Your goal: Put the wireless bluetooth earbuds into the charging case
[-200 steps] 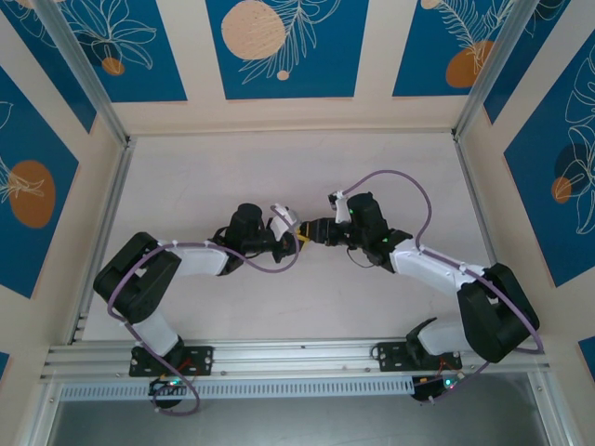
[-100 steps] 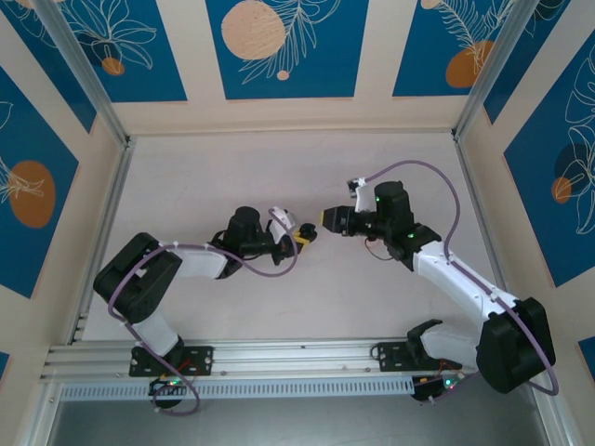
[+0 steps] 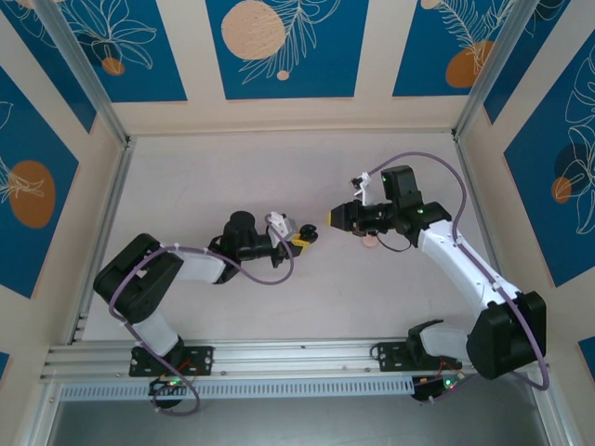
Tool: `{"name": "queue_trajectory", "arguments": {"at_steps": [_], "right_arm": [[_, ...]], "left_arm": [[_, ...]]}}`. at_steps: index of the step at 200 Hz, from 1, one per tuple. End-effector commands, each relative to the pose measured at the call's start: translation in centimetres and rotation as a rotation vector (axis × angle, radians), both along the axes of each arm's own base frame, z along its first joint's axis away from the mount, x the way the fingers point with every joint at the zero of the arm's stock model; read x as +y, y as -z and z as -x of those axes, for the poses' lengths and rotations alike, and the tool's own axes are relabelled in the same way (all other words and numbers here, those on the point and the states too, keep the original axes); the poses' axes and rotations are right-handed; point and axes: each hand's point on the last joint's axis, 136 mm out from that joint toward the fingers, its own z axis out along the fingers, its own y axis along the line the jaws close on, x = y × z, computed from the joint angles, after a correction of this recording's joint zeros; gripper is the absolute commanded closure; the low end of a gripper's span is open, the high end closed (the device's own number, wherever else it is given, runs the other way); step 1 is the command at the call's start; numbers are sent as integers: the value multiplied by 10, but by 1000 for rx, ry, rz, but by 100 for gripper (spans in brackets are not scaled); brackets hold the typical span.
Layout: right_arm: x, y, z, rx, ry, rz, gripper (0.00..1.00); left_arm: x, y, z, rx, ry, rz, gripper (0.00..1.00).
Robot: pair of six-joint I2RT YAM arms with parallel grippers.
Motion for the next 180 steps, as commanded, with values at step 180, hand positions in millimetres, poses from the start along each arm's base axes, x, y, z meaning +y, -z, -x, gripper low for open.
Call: {"name": "queue_trajectory", "arguments": {"at_steps": [180], "right_arm": [[28,50,-4,237,-35,111,73]], "left_arm": [[3,-12,8,-79,40,12,90]]}}
